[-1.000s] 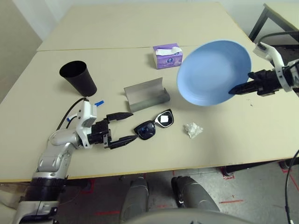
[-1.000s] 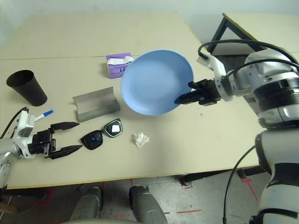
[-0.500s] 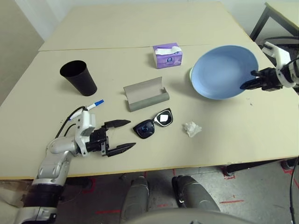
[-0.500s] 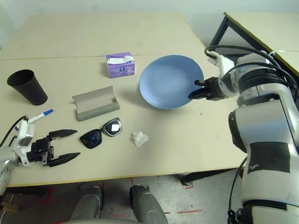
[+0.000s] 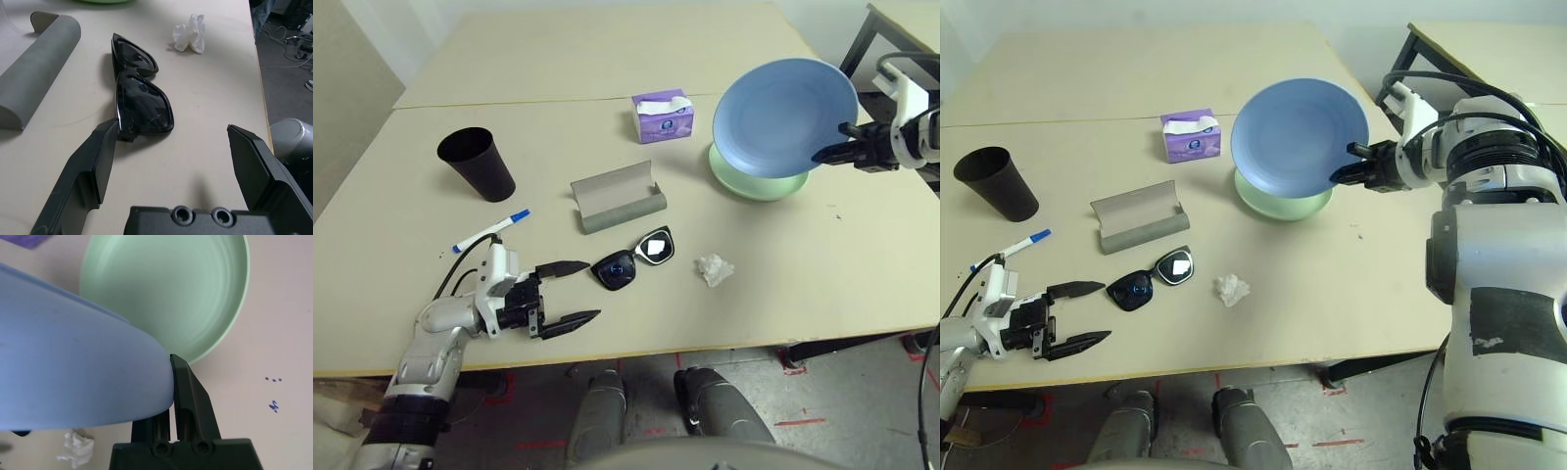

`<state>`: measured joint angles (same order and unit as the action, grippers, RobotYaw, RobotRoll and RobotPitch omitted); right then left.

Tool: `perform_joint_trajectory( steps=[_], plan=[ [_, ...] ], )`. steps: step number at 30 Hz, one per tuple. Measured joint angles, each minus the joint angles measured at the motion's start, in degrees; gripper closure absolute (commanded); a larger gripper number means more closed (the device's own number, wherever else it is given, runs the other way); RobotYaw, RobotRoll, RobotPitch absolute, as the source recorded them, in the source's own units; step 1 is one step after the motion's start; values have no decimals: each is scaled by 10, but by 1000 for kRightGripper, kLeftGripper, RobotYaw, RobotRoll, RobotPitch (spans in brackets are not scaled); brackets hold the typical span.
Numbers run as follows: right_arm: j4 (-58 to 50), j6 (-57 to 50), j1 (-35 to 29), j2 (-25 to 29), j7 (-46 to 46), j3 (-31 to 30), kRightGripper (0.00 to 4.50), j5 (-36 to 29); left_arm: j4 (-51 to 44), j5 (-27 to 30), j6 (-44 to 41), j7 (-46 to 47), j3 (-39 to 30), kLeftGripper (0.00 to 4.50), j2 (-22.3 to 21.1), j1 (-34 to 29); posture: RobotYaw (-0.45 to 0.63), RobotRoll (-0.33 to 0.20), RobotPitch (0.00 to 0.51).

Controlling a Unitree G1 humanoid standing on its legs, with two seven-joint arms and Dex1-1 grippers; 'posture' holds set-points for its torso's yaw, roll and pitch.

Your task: Organize and tidy the items on the table.

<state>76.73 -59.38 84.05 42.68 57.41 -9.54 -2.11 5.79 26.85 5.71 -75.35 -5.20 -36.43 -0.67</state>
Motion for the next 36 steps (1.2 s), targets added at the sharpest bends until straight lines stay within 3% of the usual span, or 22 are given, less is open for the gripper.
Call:
perform_joint_trajectory(
  steps=[13, 17, 26, 36],
  plan=[
    [1, 1, -19, -13, 4, 22, 4478, 33, -4, 0, 0, 5, -1, 0, -6, -12, -6, 0, 181],
    [1, 2, -22, -16, 3, 26, 3431, 42, -4, 0, 1, 8, -1, 0, -5, -19, -6, 0, 181],
    [1, 14, -22, -15, -13, 44, 75, 47, -8, 0, 1, 16, -1, 0, 2, -19, -20, 0, 170],
    [1, 10, -22, 11, 32, 36, 29, 67, -4, -3, 2, 16, 0, 0, 3, -1, -56, 0, 157]
  ],
)
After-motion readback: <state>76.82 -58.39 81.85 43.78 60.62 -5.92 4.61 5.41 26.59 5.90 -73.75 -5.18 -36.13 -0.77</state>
